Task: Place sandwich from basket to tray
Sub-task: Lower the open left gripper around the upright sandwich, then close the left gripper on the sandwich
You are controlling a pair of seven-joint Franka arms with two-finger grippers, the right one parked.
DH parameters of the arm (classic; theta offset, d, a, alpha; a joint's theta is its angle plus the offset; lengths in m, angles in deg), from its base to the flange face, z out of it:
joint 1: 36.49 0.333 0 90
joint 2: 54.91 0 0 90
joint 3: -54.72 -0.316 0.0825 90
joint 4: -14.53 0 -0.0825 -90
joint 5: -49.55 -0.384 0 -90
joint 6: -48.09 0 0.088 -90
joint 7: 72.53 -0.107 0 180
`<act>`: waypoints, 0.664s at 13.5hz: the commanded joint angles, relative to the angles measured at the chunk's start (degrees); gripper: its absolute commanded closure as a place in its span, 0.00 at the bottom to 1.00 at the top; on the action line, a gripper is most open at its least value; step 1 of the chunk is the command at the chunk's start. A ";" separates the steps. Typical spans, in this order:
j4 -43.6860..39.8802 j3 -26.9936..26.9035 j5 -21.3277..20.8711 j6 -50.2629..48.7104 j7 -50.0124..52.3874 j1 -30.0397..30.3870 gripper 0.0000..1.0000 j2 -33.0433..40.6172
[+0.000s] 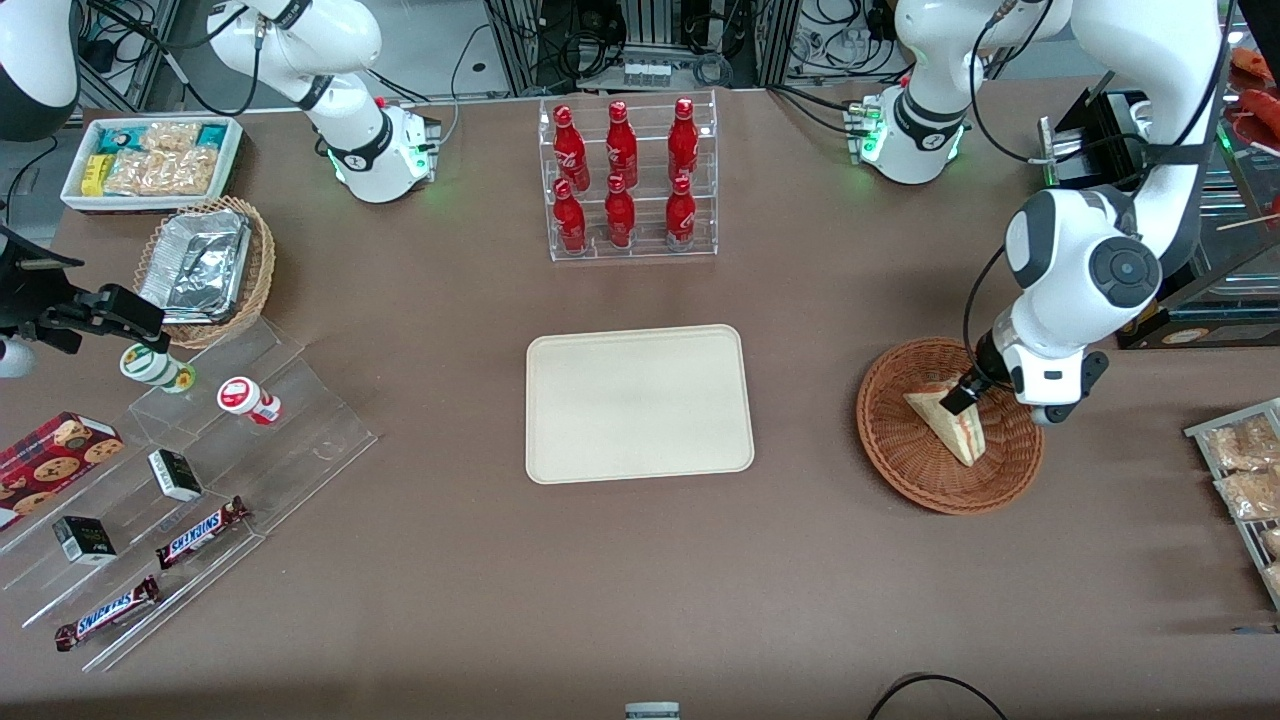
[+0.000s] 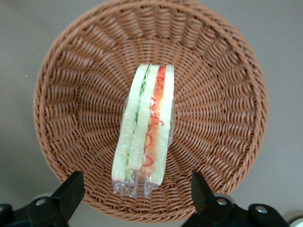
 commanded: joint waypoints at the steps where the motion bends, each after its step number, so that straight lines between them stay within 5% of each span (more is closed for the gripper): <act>1: -0.02 0.11 -2.07 2.88 1.78 -0.52 0.00 -1.76; 7: 0.07 0.02 -4.43 3.59 1.52 -0.43 0.00 -3.88; 8: 0.07 -0.07 -5.75 3.59 1.61 -0.43 0.10 -4.57; 9: 0.07 -0.07 -6.54 3.68 1.69 -0.43 0.35 -4.76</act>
